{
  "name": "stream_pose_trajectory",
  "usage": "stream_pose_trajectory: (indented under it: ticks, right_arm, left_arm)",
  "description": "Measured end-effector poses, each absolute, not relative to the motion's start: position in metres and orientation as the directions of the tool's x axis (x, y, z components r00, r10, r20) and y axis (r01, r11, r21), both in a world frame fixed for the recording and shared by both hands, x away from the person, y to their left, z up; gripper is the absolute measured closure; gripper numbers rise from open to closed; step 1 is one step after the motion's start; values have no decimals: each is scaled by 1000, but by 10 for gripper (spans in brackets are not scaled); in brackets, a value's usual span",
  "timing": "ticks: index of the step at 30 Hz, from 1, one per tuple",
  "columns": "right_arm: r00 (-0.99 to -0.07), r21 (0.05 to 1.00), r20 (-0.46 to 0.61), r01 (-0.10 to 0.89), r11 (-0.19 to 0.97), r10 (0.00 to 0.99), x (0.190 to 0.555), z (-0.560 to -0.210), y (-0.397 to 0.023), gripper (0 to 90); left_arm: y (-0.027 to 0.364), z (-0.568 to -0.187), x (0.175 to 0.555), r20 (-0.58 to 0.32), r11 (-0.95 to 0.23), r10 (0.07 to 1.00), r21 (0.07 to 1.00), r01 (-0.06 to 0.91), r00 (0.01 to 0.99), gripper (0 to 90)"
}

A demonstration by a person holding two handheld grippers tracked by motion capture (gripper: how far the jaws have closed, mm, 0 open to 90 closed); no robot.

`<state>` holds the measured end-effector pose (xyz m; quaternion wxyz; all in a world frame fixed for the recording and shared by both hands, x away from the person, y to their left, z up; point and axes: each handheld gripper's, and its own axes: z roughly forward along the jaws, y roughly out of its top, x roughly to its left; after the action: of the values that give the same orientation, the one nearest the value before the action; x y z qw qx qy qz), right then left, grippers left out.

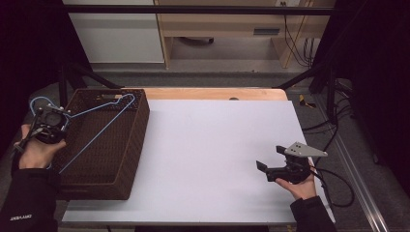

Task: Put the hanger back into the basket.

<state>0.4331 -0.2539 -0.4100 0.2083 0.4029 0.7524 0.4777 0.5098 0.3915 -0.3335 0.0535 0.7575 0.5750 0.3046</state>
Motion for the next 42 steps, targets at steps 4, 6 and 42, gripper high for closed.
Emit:
stream_pose_trajectory:
  ticks: [4, 6, 42]
  right_arm:
    - [-587, 886, 72, 409, 218, 806, 433, -410, -253, 54]
    - [-587, 886, 75, 410, 217, 806, 433, -410, -253, 54]
    - [-583, 904, 81, 384, 186, 808, 430, -404, -258, 46]
  left_arm:
    - [384, -352, 519, 394, -328, 906, 412, 850, 158, 871]
    - [380, -360, 524, 389, -322, 908, 403, 857, 158, 871]
    - [312, -331, 429, 42, -256, 876, 885, 389, 480, 242]
